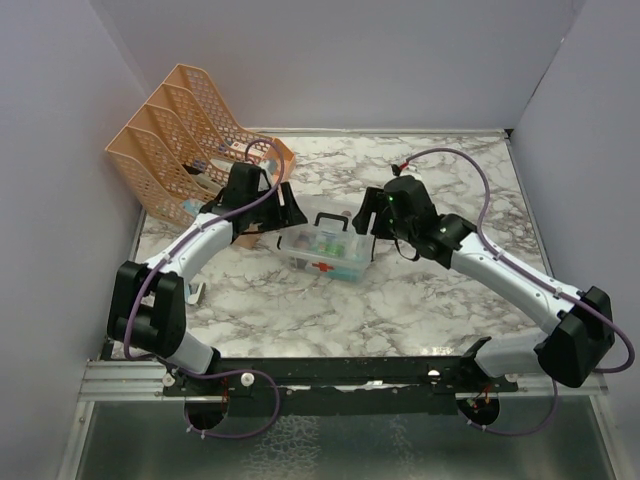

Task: Organize the medicine kit

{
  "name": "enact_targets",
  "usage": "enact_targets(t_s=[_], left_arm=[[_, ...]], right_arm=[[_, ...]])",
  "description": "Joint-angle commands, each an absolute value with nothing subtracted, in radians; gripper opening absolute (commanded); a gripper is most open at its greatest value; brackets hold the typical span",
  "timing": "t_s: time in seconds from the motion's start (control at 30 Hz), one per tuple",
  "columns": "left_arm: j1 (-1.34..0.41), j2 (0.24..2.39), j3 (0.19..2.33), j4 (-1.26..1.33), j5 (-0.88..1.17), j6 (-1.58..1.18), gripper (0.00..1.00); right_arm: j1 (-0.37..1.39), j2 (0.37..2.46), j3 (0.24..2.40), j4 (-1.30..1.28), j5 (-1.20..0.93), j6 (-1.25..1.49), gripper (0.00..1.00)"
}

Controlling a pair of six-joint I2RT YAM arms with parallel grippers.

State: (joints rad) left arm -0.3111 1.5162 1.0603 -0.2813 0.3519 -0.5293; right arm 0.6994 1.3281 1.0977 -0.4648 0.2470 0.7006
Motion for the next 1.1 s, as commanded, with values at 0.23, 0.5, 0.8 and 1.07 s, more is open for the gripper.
enact_targets(t_s=[0.23,0.5,0.8,1.07], left_arm=[[-0.459,1.472,0.890,-0.167,0.481,-0.803,0.65],[-0.466,1.445,0.887,-0.167,0.414,-0.779,0.75],[-0.441,1.340,0.932,-0.262,0.296,-0.695,0.84],[-0.414,1.257,0.856,-0.198,0.203,-0.721,0.90]], right_arm=[[0.704,1.333,1.153,-0.450,0.094,0.560,0.68],[0.704,1.401,1.198,-0.547,0.073,0.491,0.67],[0.704,1.475,1.303,-0.603,0.071,0.426,0.68],[0.730,1.605,1.437,-0.642,0.077,0.407,0.68]])
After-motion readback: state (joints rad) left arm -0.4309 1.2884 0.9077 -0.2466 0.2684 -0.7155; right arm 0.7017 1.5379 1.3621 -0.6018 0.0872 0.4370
